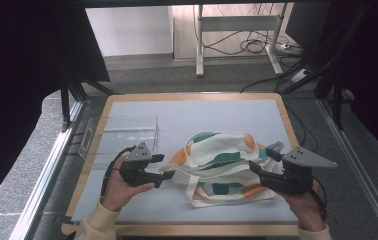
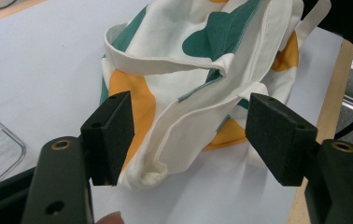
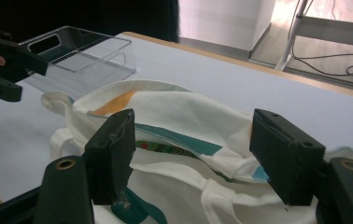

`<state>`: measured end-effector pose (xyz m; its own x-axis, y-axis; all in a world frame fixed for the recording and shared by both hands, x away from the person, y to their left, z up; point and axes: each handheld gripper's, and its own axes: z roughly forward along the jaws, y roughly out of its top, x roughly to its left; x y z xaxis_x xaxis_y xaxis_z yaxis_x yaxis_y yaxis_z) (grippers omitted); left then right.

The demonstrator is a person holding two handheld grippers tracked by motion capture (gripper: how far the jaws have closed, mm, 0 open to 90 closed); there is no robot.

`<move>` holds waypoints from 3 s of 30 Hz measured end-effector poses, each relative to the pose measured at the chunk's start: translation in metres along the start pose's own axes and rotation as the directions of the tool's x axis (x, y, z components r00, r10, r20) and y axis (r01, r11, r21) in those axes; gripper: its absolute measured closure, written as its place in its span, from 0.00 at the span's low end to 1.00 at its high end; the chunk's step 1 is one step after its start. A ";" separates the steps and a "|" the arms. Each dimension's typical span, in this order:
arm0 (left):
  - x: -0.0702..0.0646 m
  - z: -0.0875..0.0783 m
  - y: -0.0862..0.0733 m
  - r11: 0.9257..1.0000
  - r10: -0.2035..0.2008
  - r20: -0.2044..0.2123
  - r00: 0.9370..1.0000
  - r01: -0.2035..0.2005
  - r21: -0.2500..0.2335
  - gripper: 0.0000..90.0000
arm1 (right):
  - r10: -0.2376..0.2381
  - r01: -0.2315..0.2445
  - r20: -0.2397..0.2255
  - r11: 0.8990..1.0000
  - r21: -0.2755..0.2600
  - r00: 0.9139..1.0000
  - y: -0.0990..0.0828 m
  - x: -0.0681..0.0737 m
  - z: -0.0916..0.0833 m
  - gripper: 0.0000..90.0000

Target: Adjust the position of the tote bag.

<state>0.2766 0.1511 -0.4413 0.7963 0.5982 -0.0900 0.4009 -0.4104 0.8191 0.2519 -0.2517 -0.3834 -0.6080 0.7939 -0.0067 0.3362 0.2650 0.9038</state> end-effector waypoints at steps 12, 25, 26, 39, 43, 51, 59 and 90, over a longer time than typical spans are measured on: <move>-0.004 0.009 -0.002 0.999 0.020 -0.003 1.000 -0.019 0.032 0.35 | -0.031 0.033 -0.040 0.999 0.036 0.999 0.000 0.015 0.008 0.35; -0.003 0.010 -0.001 1.000 0.015 0.007 1.000 -0.015 0.025 0.37 | -0.067 0.081 -0.124 0.990 0.117 0.990 -0.006 0.032 0.029 0.42; -0.003 0.011 -0.001 1.000 0.015 0.011 1.000 -0.015 0.024 0.38 | -0.073 0.089 -0.133 0.989 0.121 0.988 -0.007 0.034 0.031 0.42; -0.006 0.010 0.002 1.000 0.020 0.008 1.000 -0.020 0.006 0.38 | -0.118 0.160 -0.209 0.968 0.192 0.971 -0.013 0.053 0.063 0.46; -0.006 0.010 0.002 1.000 0.024 0.006 1.000 -0.024 0.004 0.38 | -0.123 0.170 -0.222 0.963 0.208 0.967 -0.015 0.056 0.070 0.47; -0.006 0.011 0.003 1.000 0.023 0.006 1.000 -0.023 0.006 0.38 | -0.163 0.223 -0.229 0.937 0.268 0.960 -0.025 0.055 0.082 0.49; -0.005 0.010 0.003 1.000 0.022 0.005 1.000 -0.022 0.009 0.37 | -0.205 0.264 -0.205 0.909 0.323 0.957 -0.035 0.058 0.093 0.61; -0.009 0.009 0.010 0.999 0.033 0.005 0.999 -0.033 -0.004 0.38 | -0.172 0.233 -0.201 0.911 0.340 0.965 -0.041 0.047 0.093 0.94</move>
<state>0.2776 0.1356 -0.4378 0.8113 0.5809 -0.0656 0.3724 -0.4271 0.8239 0.2762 -0.1743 -0.4600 -0.7883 0.6106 -0.0756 0.4094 0.6124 0.6763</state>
